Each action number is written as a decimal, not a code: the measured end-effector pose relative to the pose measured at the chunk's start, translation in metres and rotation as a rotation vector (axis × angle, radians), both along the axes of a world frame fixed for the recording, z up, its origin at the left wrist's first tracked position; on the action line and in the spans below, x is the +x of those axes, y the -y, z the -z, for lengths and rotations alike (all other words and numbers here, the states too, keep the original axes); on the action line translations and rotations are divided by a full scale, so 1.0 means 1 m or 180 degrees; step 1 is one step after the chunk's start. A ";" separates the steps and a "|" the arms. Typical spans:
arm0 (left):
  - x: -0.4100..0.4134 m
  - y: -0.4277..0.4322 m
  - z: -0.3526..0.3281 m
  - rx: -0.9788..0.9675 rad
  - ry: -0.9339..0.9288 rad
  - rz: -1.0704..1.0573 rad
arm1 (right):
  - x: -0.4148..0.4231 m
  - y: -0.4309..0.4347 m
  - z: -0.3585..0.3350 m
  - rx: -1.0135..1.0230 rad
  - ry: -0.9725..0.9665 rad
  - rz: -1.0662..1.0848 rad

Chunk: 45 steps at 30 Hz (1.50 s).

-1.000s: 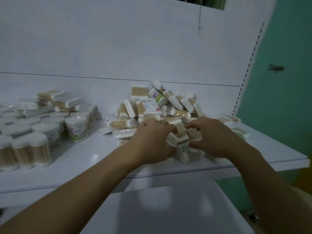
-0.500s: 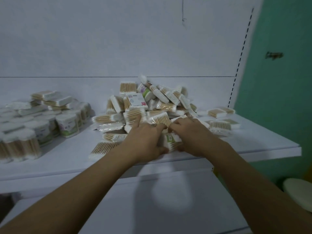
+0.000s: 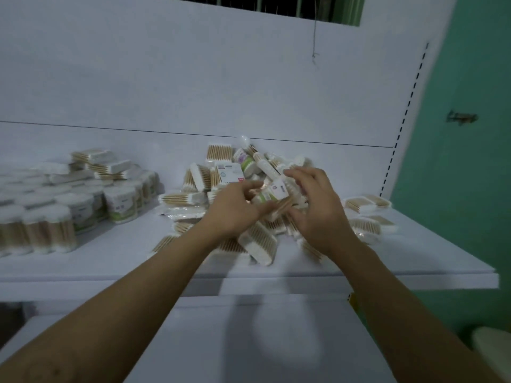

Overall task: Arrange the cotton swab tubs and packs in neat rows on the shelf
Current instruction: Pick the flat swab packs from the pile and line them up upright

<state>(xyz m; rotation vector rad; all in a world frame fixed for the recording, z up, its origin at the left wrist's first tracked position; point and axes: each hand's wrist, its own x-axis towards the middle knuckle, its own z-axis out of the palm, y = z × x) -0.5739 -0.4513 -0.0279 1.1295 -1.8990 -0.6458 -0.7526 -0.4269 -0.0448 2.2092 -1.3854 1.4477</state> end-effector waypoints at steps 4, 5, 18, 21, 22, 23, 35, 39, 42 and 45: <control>0.018 -0.005 0.000 0.0037 -0.0657 -0.0142 | 0.027 0.003 -0.001 -0.0001 0.0841 0.0098; 0.022 -0.007 0.001 -0.0008 -0.0850 -0.0221 | 0.035 0.003 -0.004 0.0064 0.1071 0.0091; 0.116 -0.002 0.036 -0.0797 -0.0625 -0.1106 | 0.168 0.042 0.001 0.1472 0.2082 -0.1423; 0.150 -0.002 0.037 -0.0843 -0.0316 -0.1246 | 0.200 0.052 0.004 0.1361 0.1731 -0.1281; 0.164 -0.002 0.038 -0.0855 -0.0089 -0.1288 | 0.211 0.054 0.005 0.1318 0.1642 -0.1234; 0.178 -0.001 0.038 -0.0917 0.0320 -0.1395 | 0.222 0.056 0.007 0.1273 0.1583 -0.1179; 0.305 0.010 0.064 -0.1925 0.2100 -0.2324 | 0.337 0.078 0.054 0.1486 0.1134 -0.0421; 0.308 0.021 0.067 -0.1967 0.1843 -0.2093 | 0.338 0.092 0.060 0.1471 0.1034 -0.0295; 0.310 0.023 0.073 -0.1977 0.1809 -0.2032 | 0.341 0.092 0.066 0.1508 0.1072 -0.0366; 0.315 0.026 0.077 -0.2034 0.1798 -0.2031 | 0.342 0.093 0.070 0.1224 0.1061 -0.0497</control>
